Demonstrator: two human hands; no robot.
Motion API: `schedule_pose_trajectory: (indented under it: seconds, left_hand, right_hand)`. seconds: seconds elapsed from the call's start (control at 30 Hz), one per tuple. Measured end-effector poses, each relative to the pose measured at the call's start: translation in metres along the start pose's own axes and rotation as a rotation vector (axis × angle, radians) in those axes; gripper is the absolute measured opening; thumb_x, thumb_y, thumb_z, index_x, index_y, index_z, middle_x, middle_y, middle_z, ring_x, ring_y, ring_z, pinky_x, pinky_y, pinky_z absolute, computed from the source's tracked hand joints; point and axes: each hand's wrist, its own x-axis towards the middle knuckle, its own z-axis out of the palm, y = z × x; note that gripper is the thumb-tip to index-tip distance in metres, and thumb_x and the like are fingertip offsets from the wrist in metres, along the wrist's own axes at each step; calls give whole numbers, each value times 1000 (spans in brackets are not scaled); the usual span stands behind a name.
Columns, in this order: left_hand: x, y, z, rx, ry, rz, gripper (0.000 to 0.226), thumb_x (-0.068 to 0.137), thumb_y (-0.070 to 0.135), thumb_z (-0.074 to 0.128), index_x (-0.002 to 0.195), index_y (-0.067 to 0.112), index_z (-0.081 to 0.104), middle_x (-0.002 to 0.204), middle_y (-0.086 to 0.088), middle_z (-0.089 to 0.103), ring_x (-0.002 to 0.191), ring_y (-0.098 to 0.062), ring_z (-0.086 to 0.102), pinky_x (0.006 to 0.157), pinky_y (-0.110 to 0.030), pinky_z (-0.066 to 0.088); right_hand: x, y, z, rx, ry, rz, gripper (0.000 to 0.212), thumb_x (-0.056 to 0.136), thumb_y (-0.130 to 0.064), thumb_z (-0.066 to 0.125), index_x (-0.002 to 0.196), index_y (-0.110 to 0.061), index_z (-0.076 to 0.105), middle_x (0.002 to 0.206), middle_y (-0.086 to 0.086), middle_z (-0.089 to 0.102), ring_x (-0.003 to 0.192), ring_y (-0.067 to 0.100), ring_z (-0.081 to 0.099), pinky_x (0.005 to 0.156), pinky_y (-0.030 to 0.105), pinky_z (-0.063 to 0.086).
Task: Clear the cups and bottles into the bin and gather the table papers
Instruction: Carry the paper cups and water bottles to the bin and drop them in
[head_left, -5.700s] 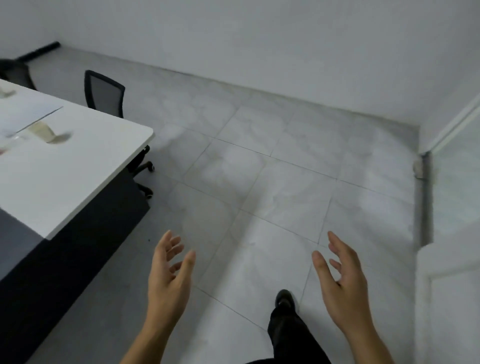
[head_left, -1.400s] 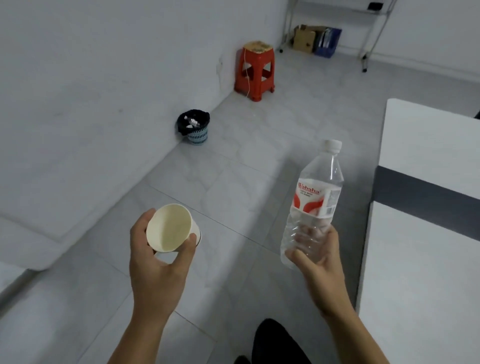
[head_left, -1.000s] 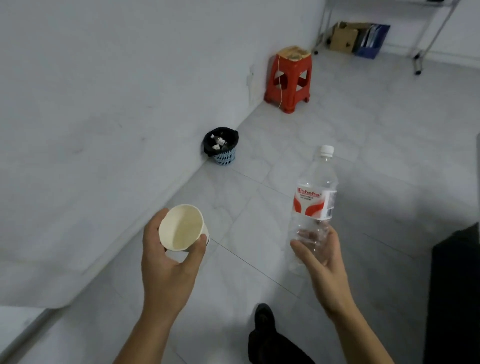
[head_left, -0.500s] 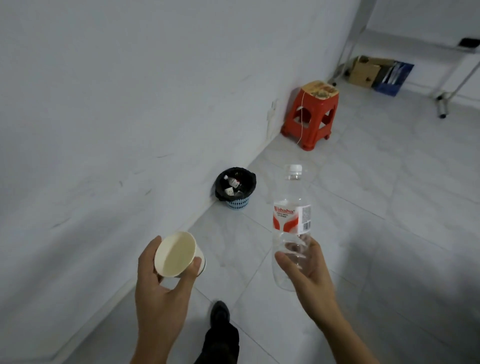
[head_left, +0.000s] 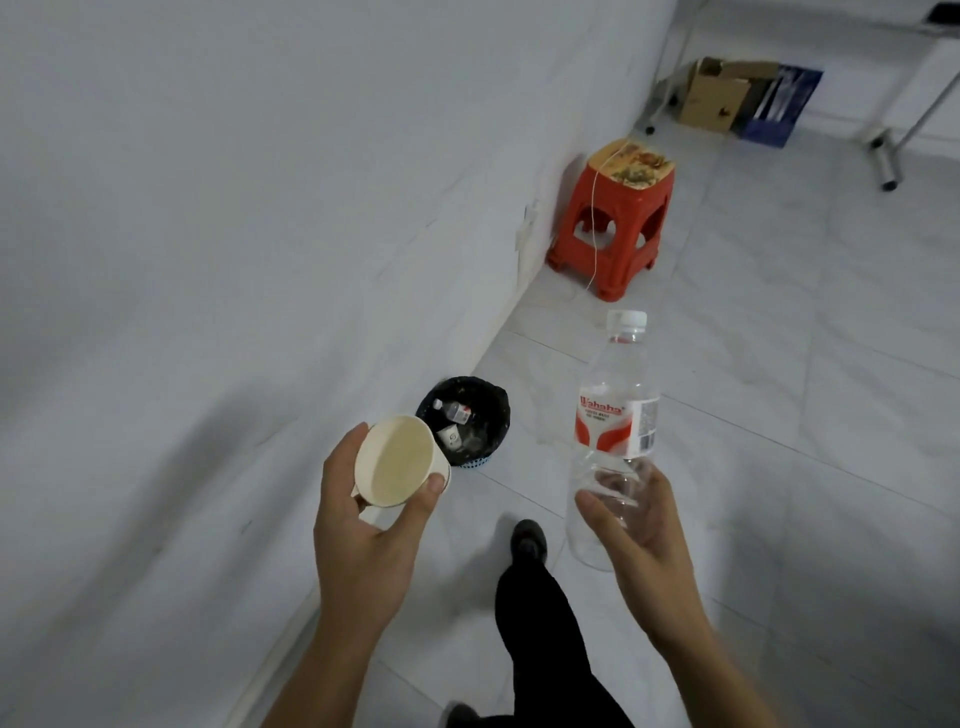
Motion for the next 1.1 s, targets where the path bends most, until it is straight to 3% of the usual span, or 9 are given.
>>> schedule_pose_trajectory:
  seconds: [0.13,0.23,0.37,0.47,0.63,0.73,0.8,0.97,1.1]
  left_hand:
    - [73,-10,45,62,-39,-25,73,68,47,85,126,58,41,127,45,46,118,13,48,91,-16,41]
    - [130,-14,75,106,-68,-68,74,68,44,80,134,47,46,128,40,49,122,4,51,94,-24,45]
    - [197,-39,117,157,-44,-117,73,73,33,83,137,34,48,128,26,55,118,-4,54,94,-29,47]
    - [235,-87,151,201,-38,-210,73,74,22,85,137,27,48,128,14,51,118,-11,53,96,-32,48]
    - [272,-231,209,297,-108,-441,72,72,27,86,134,29,48,121,10,48,114,-14,51,92,-35,50]
    - [293,-345,243,366,-93,-507,73,73,29,86,135,25,48,121,13,47,114,-14,51,93,-37,50]
    - [307,-424,262,423,-105,-513,74,74,29,86,137,19,48,123,11,47,112,-11,49,92,-33,48]
    - [333,-579,300,526,-114,-549,74,72,29,86,133,8,49,128,-8,54,112,-19,53,83,-23,39]
    - [331,-660,319,676,-258,-583,81,70,43,86,132,6,48,127,-12,54,115,-30,54,84,-35,47]
  right_hand:
    - [97,-12,16,7,5,48,69,79,-50,76,137,-35,43,123,-11,64,103,-1,67,70,19,56]
    - [167,-21,30,14,4,106,70,78,-50,77,137,-37,42,124,-12,62,102,1,67,77,22,53]
    - [250,-10,52,-91,-79,236,71,79,-53,75,138,-38,38,122,-15,57,99,2,64,72,17,50]
    - [304,26,68,-169,-99,380,71,85,-47,73,143,-34,34,125,-7,56,98,5,63,80,30,57]
    - [386,141,103,-316,-114,577,72,88,-47,68,146,-34,27,125,-4,51,93,4,61,60,14,51]
    - [434,242,133,-414,-113,642,82,82,-63,66,147,-36,24,128,0,52,102,16,63,86,38,58]
    - [462,311,153,-504,-140,663,89,78,-69,64,148,-32,23,130,2,52,112,23,60,93,49,55]
    - [512,446,194,-590,-206,719,81,87,-55,65,149,-19,27,137,9,52,120,29,55,98,44,49]
    - [531,509,213,-639,-203,755,91,86,-66,57,154,-15,23,144,12,43,130,35,48,102,46,43]
